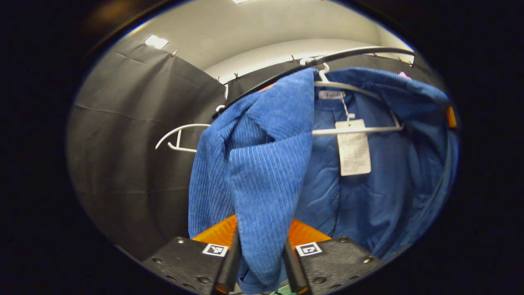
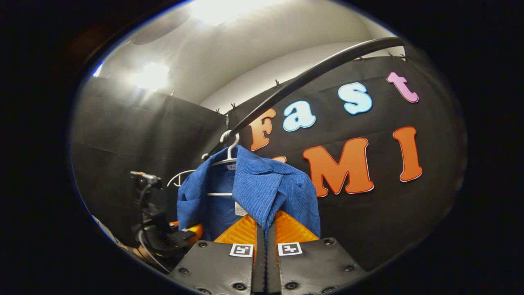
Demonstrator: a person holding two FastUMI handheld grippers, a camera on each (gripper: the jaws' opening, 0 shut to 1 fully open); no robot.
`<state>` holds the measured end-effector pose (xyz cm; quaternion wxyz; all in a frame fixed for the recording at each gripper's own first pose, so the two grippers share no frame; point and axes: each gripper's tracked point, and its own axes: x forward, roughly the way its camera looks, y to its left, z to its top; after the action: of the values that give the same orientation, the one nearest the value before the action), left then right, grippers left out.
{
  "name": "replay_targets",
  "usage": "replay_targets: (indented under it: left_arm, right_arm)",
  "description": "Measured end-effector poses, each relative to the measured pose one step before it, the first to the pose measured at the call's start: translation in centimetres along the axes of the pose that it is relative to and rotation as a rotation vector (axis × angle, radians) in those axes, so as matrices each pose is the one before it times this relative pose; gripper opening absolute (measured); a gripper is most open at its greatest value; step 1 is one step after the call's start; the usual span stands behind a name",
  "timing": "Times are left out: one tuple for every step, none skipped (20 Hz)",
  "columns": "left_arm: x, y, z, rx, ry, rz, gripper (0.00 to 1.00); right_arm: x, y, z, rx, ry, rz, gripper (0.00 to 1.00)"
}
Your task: Grasp the clothes on the hanger with both hands and then place them into the laundry hamper below.
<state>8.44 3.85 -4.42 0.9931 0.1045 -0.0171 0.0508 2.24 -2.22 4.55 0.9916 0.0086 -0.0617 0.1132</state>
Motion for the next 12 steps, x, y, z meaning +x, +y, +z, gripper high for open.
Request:
replay_targets:
  left_arm:
    - [-0.411,0.427,1.176,-0.00465,-0.00650,-0.00736,0.32]
    - [-0.565,0.950,1.010,-0.01134,-0.00674,0.00624,0.21]
    - [-0.568,1.024,1.391,-0.01922,-0.01318,0.01388,0.10]
    - [-0.111,1.032,1.761,-0.02004,-0.02479,0.01427,0.09]
    - [0.126,0.948,1.968,-0.01603,-0.03097,0.01735,0.08]
    - [0.597,0.976,1.741,-0.01295,-0.02679,0.01315,0.05]
    - [0.526,0.777,1.572,-0.00654,-0.01962,0.01158,0.08]
    - [0.443,0.567,1.377,-0.00411,-0.01194,0.00123,0.05]
    - [0.536,0.484,1.280,-0.00254,-0.00725,0.00064,0.05]
    - [0.738,0.524,1.385,-0.00253,-0.00678,-0.00322,0.05]
    - [0.784,0.352,1.459,-0.00713,-0.01683,-0.00761,0.07]
    - [0.866,0.229,1.605,-0.00777,-0.02056,-0.00604,0.05]
  right_arm:
    - [0.404,0.044,-0.153,0.00128,0.00168,-0.00058,0.08]
    - [0.389,0.138,-0.101,0.00062,-0.00085,0.00145,0.08]
    - [0.231,0.166,0.214,-0.00233,-0.00556,-0.00066,0.08]
    - [0.244,0.058,0.295,-0.00520,-0.01045,-0.00195,0.08]
    - [0.447,0.133,0.315,-0.00640,-0.01322,-0.00433,0.08]
    - [0.357,-0.005,0.234,-0.00755,-0.01257,-0.00487,0.08]
    - [0.281,0.196,0.362,-0.00758,-0.01301,-0.00527,0.08]
    - [0.354,0.336,0.414,-0.00776,-0.01544,-0.00221,0.08]
    - [0.173,0.387,0.534,-0.00865,-0.01522,-0.00064,0.08]
    - [0.317,0.394,0.551,-0.00907,-0.01715,0.00232,0.08]
    - [-0.657,0.137,0.812,-0.01025,-0.01769,0.00062,0.08]
    - [0.276,0.166,0.368,-0.01191,-0.01624,-0.00344,0.08]
